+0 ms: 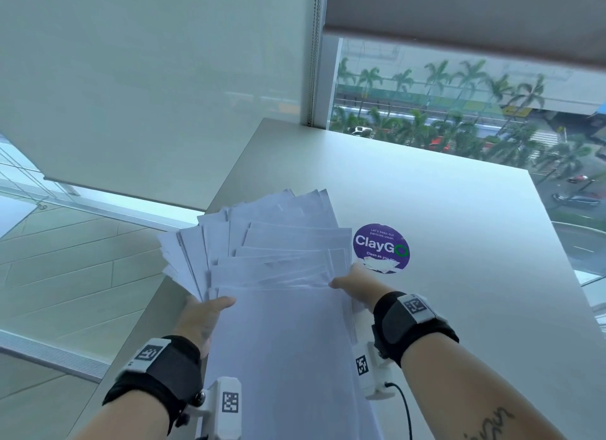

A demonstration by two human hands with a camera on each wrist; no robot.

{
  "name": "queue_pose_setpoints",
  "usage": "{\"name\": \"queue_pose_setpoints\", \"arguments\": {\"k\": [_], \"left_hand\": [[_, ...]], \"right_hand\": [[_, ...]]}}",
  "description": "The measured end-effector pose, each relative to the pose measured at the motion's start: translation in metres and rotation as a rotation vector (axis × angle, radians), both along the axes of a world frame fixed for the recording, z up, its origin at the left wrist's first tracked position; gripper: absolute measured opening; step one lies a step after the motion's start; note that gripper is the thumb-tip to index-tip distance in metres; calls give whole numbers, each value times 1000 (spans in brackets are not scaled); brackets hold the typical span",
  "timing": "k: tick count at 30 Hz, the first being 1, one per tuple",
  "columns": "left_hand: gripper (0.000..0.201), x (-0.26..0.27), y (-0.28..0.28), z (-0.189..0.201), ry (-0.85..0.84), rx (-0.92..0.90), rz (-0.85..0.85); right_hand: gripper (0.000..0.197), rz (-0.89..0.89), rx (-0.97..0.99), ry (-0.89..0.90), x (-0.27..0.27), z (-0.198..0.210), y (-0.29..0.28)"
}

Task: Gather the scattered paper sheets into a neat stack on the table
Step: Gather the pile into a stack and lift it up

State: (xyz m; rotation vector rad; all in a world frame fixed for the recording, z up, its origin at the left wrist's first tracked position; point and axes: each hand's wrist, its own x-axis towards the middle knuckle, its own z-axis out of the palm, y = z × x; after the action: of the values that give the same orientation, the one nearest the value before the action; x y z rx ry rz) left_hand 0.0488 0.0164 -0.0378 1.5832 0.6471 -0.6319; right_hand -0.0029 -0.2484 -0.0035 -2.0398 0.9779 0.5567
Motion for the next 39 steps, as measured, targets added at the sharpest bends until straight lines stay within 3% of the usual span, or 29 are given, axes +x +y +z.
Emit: {"name": "queue_pose_setpoints", "arguments": {"k": [3,7,10,13,17,22,24,28,32,35,39], "left_hand": [[100,0,2,-1,32,-30,22],[35,1,4,1,57,-128,40],[11,2,7,0,3,-71,102],[20,8,10,-3,-28,11,179],[18,20,6,-5,5,24,105],[64,35,10,-13,23,35,-22],[62,37,10,-16,0,58,-14],[40,34,11,0,-141,147,163],[66,34,5,5,-172,83,75],[88,41,-2,4,-179,157,-58],[82,49,0,1,-149,139,-70]], "right_hand": [[64,37,34,13,-9,5,2],[65,54,-35,-3,-6,8,-1],[58,4,-21,-50,2,8,-2],[37,-43,6,-63,11,9,-4],[52,-58,1,-41,21,8,0],[75,91,10,-20,32,15,14],[74,73,2,-17,36,16,16],[70,-22,-100,92,34,15,11],[60,64,-77,96,33,15,9],[64,136,-54,103,37,16,6],[61,154,-8,104,37,17,0]]}}
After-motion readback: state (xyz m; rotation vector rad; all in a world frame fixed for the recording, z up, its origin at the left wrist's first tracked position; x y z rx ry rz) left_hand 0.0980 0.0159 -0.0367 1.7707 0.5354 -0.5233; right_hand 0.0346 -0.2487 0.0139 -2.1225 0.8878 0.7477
